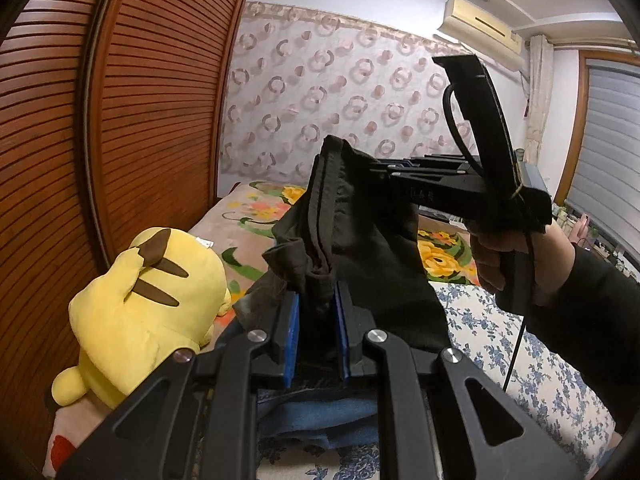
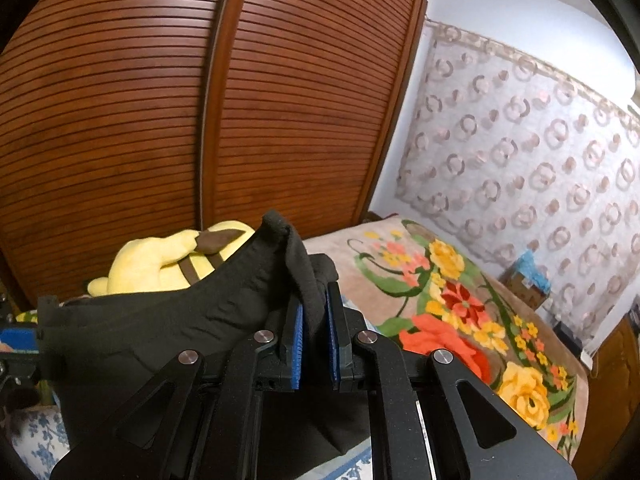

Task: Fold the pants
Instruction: 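Carry the held shorts with both grippers over the stacked blue jeans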

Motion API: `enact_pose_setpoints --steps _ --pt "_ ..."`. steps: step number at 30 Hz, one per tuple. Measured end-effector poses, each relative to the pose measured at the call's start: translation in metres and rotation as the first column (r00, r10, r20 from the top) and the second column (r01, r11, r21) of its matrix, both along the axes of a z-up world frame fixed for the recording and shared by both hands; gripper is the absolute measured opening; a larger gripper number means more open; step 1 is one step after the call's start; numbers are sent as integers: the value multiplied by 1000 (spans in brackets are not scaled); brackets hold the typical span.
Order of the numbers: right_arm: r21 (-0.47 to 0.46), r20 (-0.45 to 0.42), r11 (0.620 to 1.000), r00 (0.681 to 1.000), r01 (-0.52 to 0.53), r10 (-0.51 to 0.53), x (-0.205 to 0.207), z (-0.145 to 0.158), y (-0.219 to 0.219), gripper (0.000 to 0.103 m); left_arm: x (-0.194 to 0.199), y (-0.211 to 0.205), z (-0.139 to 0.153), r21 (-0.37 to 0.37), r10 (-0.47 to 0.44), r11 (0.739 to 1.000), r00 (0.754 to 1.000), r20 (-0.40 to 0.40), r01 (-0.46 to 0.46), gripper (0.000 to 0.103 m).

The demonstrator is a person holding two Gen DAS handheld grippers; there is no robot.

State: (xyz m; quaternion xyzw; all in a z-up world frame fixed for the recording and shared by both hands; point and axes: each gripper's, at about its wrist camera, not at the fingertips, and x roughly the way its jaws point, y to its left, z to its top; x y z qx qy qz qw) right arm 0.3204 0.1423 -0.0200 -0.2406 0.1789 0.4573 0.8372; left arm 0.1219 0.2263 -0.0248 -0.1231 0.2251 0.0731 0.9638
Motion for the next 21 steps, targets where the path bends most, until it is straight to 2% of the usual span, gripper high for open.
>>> enact_pose_setpoints --steps 4,6,8,12,16,21 --pt "14 22 1000 1000 6 -7 -1 2 3 8 0 2 -3 -4 7 1000 1000 -5 -7 14" --pt "18 44 1000 999 25 -26 -2 3 4 23 0 3 -5 -6 9 1000 1000 -12 -9 14" --pt "34 39 999 999 26 -27 1 6 1 27 1 3 -7 -3 15 1000 1000 -17 -15 14" --pt "47 -26 999 1000 11 -10 8 6 -8 30 2 4 -9 1 24 1000 999 -28 -24 14" --pt "-9 -146 999 988 -47 46 14 -13 -10 30 5 4 -14 11 39 999 998 -53 -38 14" --pt "-83 -197 997 980 -1 -16 35 -44 -7 30 7 9 -20 -3 64 998 994 -87 -65 15"
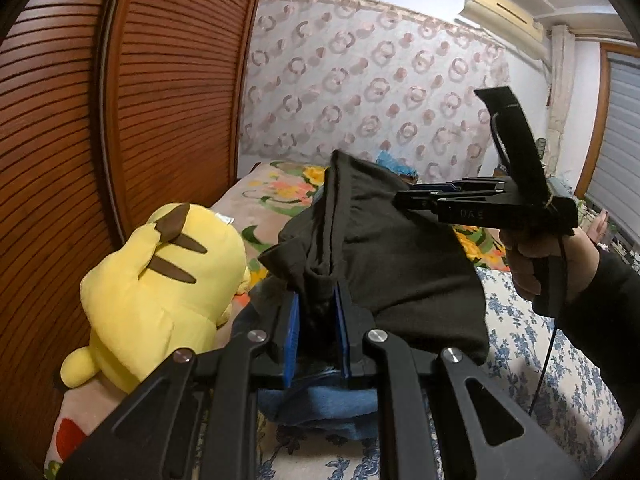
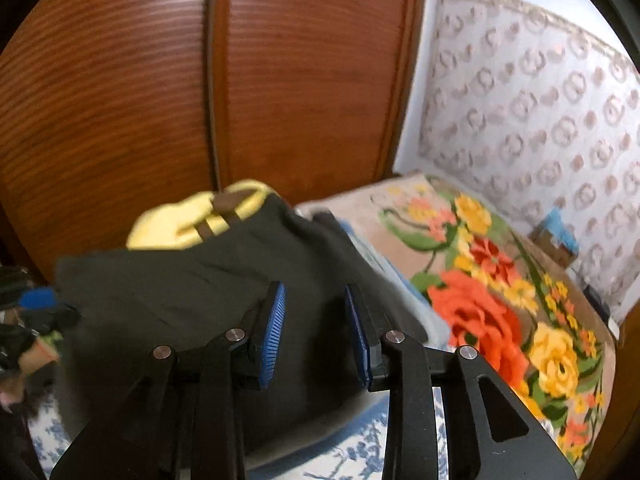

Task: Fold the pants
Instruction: 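Carry the held shorts with both grippers over the stacked blue jeans, then lower the shorts onto the jeans stack and open both grippers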

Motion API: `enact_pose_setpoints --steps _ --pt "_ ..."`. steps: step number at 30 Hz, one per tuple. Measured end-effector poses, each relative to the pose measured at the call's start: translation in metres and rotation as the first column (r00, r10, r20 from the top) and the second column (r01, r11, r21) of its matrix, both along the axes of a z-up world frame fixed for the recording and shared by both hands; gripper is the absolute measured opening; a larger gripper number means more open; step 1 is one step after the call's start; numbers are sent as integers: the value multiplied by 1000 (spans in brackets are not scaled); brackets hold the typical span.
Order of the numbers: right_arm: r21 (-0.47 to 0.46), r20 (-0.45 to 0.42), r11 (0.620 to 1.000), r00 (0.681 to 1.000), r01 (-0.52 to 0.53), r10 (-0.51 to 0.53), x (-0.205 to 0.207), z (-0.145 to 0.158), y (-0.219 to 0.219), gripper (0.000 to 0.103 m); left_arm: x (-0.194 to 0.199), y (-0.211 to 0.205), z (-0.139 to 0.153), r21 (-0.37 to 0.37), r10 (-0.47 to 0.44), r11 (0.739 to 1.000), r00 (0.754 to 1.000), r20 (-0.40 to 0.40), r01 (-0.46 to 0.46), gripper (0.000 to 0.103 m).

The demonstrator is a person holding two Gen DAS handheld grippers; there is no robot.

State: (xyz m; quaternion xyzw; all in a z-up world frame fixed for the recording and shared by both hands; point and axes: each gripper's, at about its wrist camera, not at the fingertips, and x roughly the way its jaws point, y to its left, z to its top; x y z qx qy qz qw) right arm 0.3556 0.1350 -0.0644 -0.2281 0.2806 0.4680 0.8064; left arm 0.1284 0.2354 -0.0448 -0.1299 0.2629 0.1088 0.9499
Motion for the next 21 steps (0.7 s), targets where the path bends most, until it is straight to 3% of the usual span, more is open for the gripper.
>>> enact_pose_setpoints --steps 5,9,21 --pt "28 -49 1000 999 13 -11 10 -12 -6 32 2 1 -2 -1 9 1000 1000 -15 -9 16" --pt "51 -62 999 998 20 -17 4 -9 -11 43 1 1 -2 8 21 1000 999 -26 -21 19" --pt "106 -86 993 996 42 -33 -39 3 -31 61 -18 -7 10 63 20 998 999 -33 -18 49"
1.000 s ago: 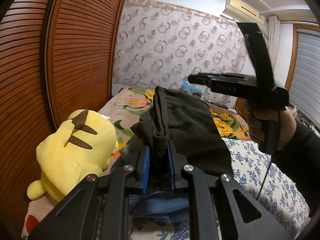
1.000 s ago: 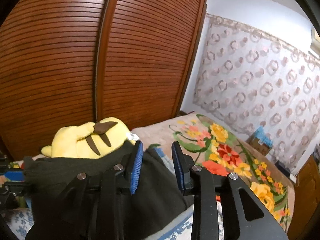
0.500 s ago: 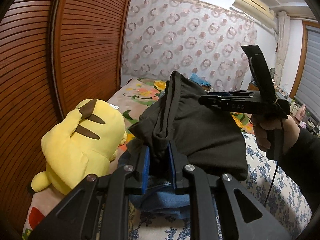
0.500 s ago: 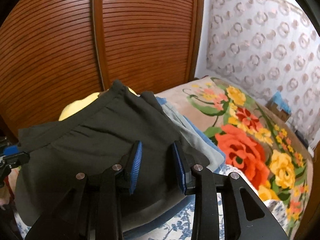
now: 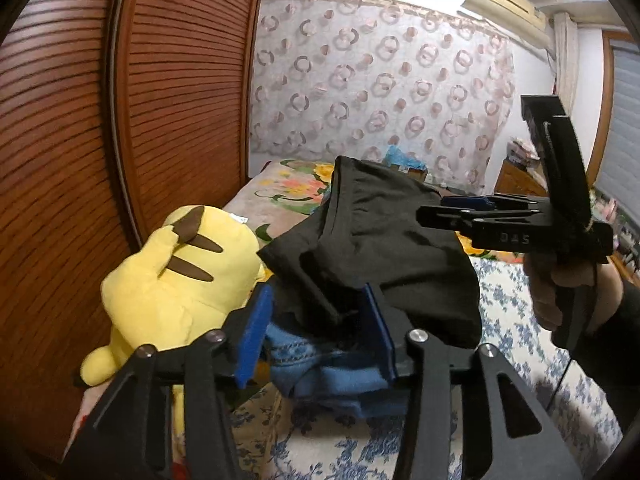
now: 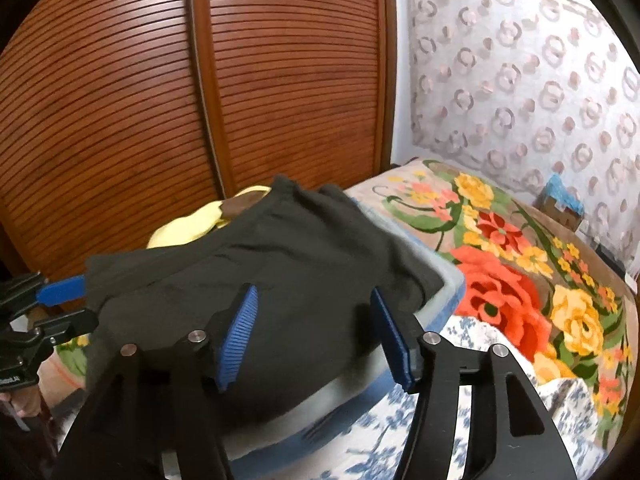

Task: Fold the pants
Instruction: 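Lower the shorts onto the jeans stack and open both grippers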

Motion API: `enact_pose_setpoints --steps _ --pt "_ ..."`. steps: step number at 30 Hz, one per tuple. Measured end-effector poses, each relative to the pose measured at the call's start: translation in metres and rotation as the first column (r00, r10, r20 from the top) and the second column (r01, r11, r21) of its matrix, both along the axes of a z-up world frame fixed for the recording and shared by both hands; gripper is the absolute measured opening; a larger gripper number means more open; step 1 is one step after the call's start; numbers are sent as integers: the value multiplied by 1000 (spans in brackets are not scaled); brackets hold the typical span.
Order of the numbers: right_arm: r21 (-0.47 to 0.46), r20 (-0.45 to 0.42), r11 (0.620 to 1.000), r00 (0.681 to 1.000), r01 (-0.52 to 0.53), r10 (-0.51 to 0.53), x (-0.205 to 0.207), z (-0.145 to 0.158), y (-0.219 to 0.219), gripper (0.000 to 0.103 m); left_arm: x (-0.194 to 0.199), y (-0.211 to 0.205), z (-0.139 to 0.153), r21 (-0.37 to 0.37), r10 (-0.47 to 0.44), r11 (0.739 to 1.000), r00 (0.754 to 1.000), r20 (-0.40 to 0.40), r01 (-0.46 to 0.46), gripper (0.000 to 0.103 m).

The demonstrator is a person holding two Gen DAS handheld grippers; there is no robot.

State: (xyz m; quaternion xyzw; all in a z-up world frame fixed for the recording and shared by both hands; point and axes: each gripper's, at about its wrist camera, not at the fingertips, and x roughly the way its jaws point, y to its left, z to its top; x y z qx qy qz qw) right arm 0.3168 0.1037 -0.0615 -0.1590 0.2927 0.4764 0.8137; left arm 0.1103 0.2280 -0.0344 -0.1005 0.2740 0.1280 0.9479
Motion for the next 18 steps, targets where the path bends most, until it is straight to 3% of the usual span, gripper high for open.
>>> enact_pose_setpoints --steps 4,18 --pt "12 3 1000 1000 16 -16 -17 2 -13 62 -10 -7 5 12 -17 1000 1000 5 17 57" --pt "85 28 992 995 89 -91 -76 17 -77 74 -42 -48 13 65 -85 994 996 -8 85 58"
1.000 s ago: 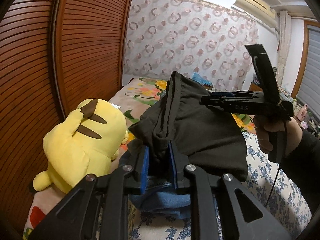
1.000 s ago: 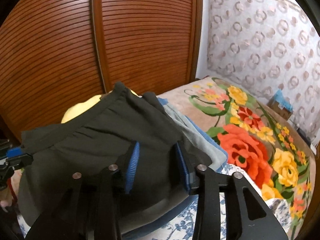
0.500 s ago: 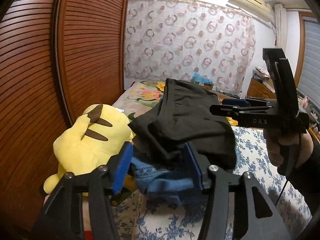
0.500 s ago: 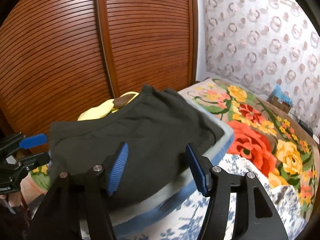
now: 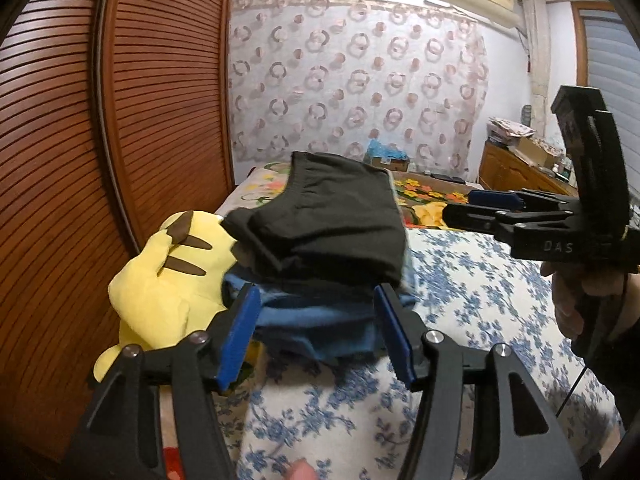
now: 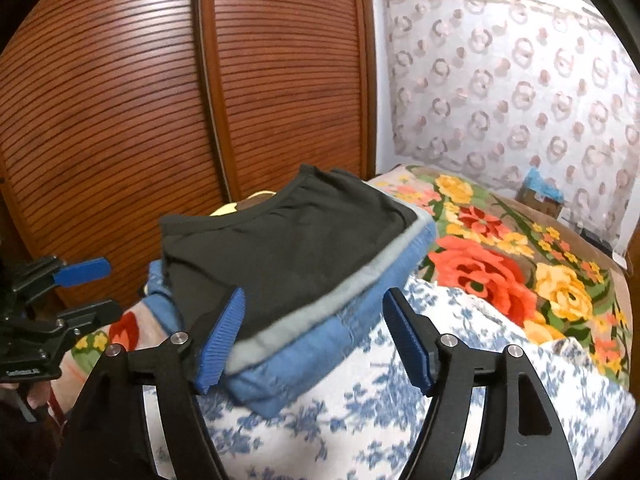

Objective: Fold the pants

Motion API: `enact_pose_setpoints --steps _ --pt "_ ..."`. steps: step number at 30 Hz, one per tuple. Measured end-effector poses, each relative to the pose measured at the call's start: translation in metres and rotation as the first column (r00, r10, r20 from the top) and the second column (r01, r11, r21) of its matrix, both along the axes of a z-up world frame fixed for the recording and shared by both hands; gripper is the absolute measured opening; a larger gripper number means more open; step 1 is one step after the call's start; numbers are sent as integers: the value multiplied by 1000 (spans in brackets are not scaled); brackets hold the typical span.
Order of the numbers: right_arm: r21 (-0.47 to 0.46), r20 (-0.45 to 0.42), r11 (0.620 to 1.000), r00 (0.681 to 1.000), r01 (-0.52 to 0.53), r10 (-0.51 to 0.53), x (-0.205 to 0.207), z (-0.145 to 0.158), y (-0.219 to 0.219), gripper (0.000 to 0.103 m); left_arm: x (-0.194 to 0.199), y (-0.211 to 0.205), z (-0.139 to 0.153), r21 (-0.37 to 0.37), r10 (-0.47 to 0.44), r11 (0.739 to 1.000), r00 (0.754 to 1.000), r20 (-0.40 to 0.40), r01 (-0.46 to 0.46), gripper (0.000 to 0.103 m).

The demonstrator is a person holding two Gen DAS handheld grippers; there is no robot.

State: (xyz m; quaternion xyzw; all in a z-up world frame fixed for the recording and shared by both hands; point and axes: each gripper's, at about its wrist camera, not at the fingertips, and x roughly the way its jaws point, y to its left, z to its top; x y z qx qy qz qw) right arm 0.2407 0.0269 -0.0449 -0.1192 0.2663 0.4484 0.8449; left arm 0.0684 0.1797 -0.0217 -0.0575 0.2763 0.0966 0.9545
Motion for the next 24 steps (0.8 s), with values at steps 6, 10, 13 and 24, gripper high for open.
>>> enact_pose_setpoints --steps 6,10,13,24 --pt "33 16 997 998 63 -63 -26 4 -39 80 -11 -22 6 -6 -54 999 998 25 54 58" --pt "47 24 994 995 100 -101 -43 5 -65 82 -20 -37 16 10 -80 997 995 61 80 59" --pt "56 33 990 991 130 -132 -55 7 -81 83 -26 -45 24 30 -69 997 994 85 67 59" --pt "93 54 958 959 273 -278 -89 15 -139 86 -30 -79 29 56 -102 994 991 83 98 59"
